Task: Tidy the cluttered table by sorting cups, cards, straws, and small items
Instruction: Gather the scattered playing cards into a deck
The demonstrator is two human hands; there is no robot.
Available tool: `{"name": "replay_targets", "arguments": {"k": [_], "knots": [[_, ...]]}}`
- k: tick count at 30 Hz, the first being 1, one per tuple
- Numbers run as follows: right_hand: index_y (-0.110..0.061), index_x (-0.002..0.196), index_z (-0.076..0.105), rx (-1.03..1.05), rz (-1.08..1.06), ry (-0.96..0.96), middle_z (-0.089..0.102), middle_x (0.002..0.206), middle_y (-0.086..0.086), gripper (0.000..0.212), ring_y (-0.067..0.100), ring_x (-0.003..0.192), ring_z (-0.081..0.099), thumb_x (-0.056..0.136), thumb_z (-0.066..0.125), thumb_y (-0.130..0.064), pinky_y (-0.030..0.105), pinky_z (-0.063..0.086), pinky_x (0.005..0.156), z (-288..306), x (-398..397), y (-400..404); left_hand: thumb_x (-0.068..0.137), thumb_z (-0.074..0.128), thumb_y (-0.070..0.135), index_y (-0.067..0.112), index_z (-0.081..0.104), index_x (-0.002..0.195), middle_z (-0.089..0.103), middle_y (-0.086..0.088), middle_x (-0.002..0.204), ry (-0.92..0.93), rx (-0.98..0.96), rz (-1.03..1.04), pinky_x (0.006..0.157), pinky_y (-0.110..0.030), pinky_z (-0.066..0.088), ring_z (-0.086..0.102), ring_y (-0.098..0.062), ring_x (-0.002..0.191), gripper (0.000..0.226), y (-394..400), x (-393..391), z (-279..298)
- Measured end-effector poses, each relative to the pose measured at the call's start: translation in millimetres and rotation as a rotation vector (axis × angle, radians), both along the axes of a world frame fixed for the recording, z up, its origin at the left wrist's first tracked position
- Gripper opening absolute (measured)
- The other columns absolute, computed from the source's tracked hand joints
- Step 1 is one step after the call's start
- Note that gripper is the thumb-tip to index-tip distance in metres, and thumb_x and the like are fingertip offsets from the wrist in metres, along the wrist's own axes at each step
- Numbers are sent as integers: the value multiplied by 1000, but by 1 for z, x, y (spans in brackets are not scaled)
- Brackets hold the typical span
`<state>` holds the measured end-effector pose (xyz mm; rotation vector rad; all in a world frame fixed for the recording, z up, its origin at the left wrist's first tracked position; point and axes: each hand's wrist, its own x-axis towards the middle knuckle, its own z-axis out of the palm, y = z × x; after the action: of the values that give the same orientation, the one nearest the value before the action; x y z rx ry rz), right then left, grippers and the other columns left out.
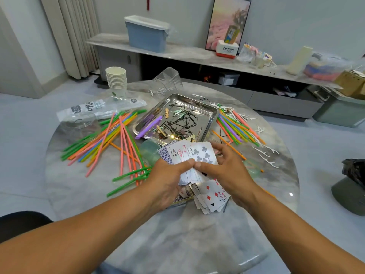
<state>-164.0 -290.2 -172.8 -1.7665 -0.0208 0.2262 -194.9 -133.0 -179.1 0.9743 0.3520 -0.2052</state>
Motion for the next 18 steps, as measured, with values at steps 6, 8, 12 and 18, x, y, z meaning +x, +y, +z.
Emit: {"name": "replay_targets", "arguments": {"k": [6, 8, 12, 18], "knots": [[-14, 112, 72, 68, 40, 201, 79, 96, 7, 31, 22, 78, 75, 83, 80, -6, 30, 58, 65, 1, -3, -3, 97, 64, 17, 7, 66, 122, 75, -14, 108, 11, -22, -56, 70, -40, 62, 74, -30, 96, 28, 0, 3, 3], [-17, 112, 73, 37, 3, 230, 79, 96, 4, 31, 21, 81, 73, 83, 81, -14, 32, 54, 71, -1, 1, -6, 104, 50, 16, 4, 62, 122, 75, -16, 109, 37, -113, -69, 73, -40, 62, 74, -29, 96, 25, 1, 5, 6], [-18, 114, 73, 83, 6, 263, 79, 99, 5, 31, 15, 76, 70, 84, 80, -16, 24, 49, 61, -1, 4, -6, 100, 53, -1, 2, 60, 126, 73, -17, 113, 25, 20, -28, 75, -44, 63, 73, -32, 98, 28, 1, 7, 2], [-14, 117, 71, 172, 32, 291, 78, 106, 10, 30, 30, 98, 74, 87, 75, -9, 44, 59, 85, -2, 3, -3, 87, 71, -1, 7, 69, 115, 77, -11, 104, 12, 141, 16, 71, -41, 63, 75, -29, 90, 30, 4, 4, 1]]}}
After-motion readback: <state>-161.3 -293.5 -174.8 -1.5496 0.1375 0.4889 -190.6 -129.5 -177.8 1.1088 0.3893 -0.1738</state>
